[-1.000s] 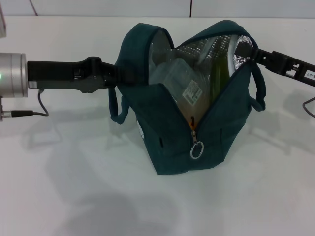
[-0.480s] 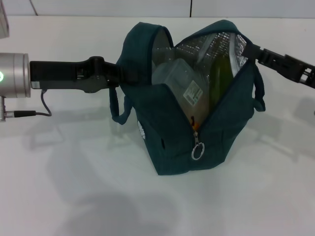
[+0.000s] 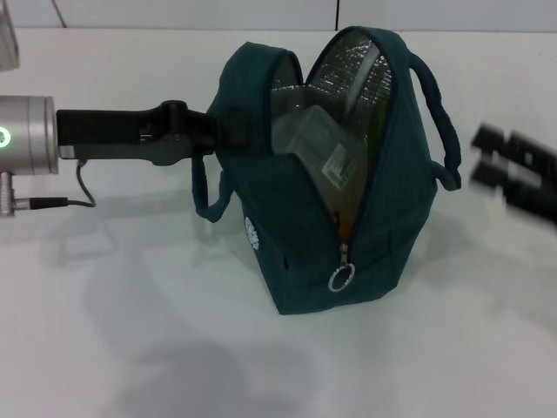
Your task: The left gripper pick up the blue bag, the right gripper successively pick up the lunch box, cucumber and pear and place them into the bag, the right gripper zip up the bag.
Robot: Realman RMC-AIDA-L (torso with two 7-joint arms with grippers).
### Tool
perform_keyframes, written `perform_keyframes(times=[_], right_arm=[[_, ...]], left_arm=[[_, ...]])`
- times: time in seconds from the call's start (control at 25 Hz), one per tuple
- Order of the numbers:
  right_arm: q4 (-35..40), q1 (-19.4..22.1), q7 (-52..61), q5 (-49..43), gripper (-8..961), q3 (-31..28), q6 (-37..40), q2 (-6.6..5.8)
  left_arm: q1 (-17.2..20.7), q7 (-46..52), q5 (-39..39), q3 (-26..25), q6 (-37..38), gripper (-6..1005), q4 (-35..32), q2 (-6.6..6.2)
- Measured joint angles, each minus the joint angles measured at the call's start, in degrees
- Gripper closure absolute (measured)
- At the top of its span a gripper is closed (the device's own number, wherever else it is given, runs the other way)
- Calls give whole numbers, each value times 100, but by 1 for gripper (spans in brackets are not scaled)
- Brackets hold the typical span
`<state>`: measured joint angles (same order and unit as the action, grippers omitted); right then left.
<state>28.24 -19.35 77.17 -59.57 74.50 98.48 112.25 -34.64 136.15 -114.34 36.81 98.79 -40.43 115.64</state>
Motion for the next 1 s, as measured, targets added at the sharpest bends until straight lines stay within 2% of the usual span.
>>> perform_keyframes(times=[0.12,0.16,0.28,0.48,0.76,1.0], right_arm=[[-13,187,-562,-306,225,-8,114,89],[-40,257,-847,-492,188,-4,102,172],[-230,260,-1423,-829,77,63,28,274],[-646,11,-1866,-906,78,392,-341,311],[-627,-330,-1949,-854,78,1075,-988,347],[-620,-482,-1945,-656,79,1258,-1309,366]], left_arm=[[-27,0,1,6,-9,837,0,19],[-31,0,0,7,-10,837,0,24],[-52,0,0,10,-18,837,0,43],[-54,-22,0,-5,-43,835,0,53],[-25,-45,33,-28,-123,834,0,101],[-22,-73,195,-30,-148,832,0,146]])
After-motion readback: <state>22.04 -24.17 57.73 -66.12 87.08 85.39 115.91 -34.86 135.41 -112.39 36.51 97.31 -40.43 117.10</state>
